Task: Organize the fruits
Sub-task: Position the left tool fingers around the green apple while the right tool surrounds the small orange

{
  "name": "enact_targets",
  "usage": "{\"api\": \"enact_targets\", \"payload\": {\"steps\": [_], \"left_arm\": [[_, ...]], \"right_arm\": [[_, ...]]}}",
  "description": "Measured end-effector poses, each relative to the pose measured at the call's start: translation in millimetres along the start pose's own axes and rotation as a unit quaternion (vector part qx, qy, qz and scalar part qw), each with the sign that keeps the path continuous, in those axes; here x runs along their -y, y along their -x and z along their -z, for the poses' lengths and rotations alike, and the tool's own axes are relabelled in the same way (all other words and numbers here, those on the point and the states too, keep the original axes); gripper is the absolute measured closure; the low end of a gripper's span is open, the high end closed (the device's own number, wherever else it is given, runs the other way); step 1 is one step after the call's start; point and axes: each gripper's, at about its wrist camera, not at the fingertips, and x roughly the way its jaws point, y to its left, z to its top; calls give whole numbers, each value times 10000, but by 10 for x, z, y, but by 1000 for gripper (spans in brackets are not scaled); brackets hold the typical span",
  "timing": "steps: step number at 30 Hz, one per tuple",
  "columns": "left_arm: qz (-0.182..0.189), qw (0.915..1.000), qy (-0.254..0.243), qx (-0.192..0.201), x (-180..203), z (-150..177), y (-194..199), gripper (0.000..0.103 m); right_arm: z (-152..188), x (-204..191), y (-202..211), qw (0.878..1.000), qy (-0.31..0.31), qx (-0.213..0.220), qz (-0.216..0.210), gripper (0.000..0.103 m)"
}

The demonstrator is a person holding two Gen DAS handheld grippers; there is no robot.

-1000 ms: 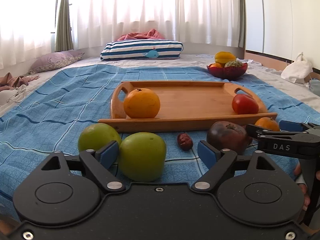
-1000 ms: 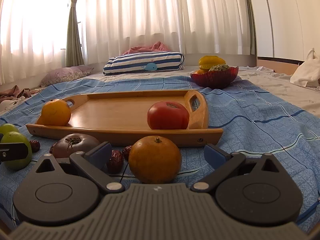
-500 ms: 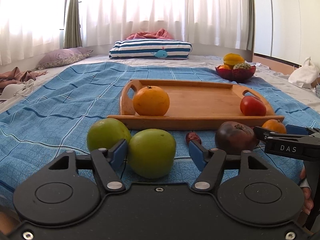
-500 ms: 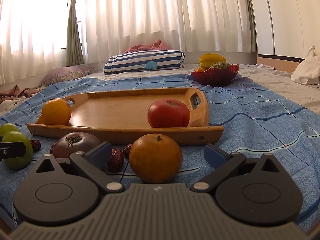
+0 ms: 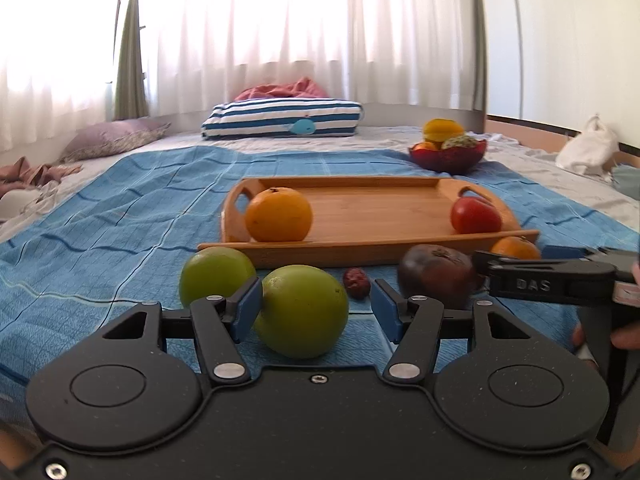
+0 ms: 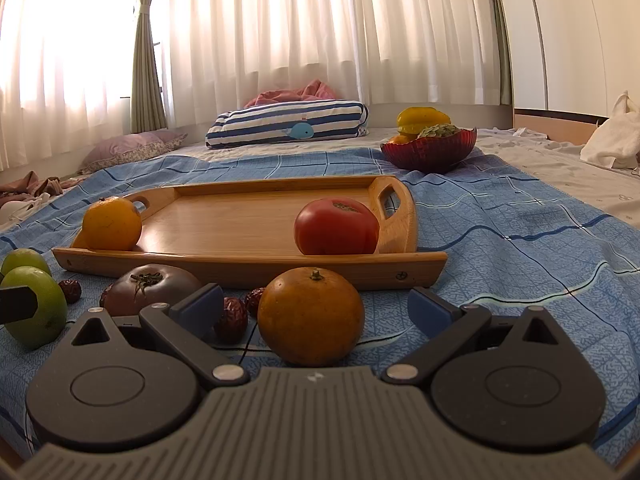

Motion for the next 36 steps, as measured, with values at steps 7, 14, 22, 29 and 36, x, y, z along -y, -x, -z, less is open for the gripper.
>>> {"api": "enact_targets", "payload": {"steps": [7,14,22,29,36], "left_arm": [[490,9985,-173,162,117,9,120,45],[162,9985,-240,473,198,30,166,37],[76,9999,-82,81,140,65,-28,38],[105,9999,-74,-22,152,75,-132,38],[113,9999,64,-107,115,71,-203,42]], "right_arm": [[-1,0,0,10000,-6,4,-1,0],[2,25,22,9999,-156,60,25,11],[-17,-14,53,9998,-127,131,-94,22],[-10,-90,56,9998,-32,134,-122,26],[-4,-93,45,9999,-77,96,-67,28]]}}
